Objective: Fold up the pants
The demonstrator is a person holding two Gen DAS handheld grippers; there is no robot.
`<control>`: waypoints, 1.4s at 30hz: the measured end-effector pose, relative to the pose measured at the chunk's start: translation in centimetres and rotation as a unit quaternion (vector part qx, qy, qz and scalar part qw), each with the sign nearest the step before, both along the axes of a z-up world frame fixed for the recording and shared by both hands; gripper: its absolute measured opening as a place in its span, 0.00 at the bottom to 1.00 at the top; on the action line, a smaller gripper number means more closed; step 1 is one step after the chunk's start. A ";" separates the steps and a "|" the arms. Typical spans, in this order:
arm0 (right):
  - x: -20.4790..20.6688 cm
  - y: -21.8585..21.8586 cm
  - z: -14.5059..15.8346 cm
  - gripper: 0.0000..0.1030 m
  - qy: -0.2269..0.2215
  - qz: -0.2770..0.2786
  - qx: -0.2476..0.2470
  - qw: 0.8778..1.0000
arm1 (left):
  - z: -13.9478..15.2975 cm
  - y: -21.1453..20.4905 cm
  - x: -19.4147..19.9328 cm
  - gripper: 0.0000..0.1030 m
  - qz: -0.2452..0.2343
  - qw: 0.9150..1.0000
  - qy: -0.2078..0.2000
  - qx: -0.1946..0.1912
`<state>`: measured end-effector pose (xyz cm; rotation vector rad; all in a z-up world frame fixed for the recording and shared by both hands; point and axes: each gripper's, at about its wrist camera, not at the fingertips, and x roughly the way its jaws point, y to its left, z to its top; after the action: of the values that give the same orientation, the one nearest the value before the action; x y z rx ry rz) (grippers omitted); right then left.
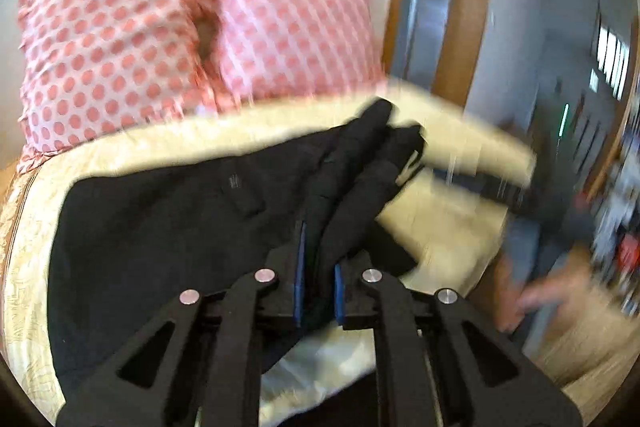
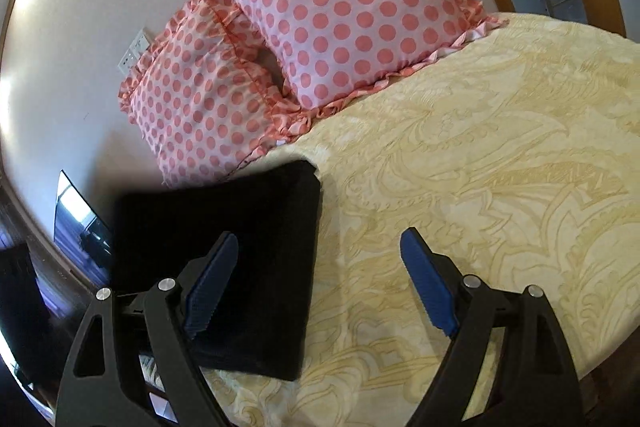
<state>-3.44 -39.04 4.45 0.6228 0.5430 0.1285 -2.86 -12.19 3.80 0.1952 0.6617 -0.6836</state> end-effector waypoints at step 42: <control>11.3 4.4 -2.0 0.48 0.125 0.152 0.018 0.980 | 0.2 18.4 6.4 0.88 0.219 0.957 0.093 -0.168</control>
<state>7.84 -34.61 2.42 0.5919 0.8803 0.3513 3.54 6.23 3.98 -0.3284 0.7266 -0.3773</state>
